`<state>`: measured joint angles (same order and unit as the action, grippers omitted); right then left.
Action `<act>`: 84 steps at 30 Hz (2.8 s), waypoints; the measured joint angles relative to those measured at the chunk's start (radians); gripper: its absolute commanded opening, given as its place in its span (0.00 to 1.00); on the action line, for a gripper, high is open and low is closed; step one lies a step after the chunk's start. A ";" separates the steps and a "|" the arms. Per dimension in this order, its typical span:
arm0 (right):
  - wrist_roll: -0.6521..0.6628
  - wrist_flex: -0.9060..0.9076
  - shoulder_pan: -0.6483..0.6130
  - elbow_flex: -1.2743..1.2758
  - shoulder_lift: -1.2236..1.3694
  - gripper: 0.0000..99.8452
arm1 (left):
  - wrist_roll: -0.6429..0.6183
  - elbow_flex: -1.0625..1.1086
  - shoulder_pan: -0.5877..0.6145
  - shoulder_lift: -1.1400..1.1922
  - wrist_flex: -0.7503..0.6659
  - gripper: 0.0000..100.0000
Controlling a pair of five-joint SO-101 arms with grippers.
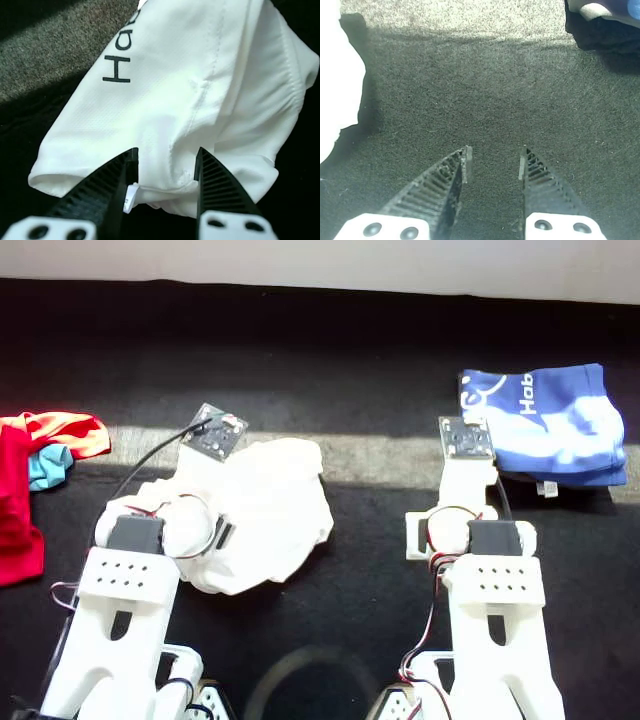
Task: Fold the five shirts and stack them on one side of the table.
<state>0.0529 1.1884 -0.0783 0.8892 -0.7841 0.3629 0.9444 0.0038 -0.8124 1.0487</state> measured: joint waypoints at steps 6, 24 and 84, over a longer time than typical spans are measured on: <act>0.000 0.000 0.000 0.000 0.000 0.16 | 0.081 -0.071 -0.051 0.000 0.186 0.20; 0.000 0.000 0.000 0.000 0.000 0.16 | 0.224 0.204 -0.003 0.000 -0.212 0.20; -0.123 -0.031 -0.457 -0.902 1.208 0.01 | 0.008 -0.048 0.497 0.000 -0.348 0.01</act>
<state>-0.0698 1.1577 -0.5355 -0.0130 0.4235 0.3705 0.8968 0.5010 -0.8124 0.7004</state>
